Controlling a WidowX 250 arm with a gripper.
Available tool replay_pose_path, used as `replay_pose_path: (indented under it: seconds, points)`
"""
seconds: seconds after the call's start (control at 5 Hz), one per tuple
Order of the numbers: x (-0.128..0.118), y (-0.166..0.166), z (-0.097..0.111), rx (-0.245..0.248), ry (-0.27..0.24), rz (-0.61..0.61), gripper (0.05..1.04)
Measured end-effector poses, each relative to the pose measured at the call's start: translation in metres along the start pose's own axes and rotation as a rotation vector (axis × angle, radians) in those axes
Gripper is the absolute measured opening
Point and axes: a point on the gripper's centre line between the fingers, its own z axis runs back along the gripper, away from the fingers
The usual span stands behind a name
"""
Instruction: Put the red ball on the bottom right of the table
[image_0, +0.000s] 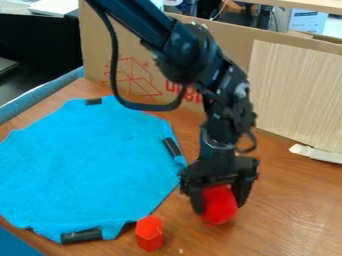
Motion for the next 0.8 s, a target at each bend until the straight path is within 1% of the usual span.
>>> replay_pose_path:
  seconds: [0.2, 0.4, 0.6, 0.8]
  points:
    - [0.013, 0.000, 0.026, -0.065, 0.037, 0.010, 1.001]
    - [0.028, 0.002, 0.066, -0.148, 0.086, 0.031, 1.000]
    - [0.042, 0.023, 0.092, -0.165, 0.104, 0.000, 1.000]
    - [0.064, 0.069, 0.125, -0.166, 0.043, 0.012, 1.000]
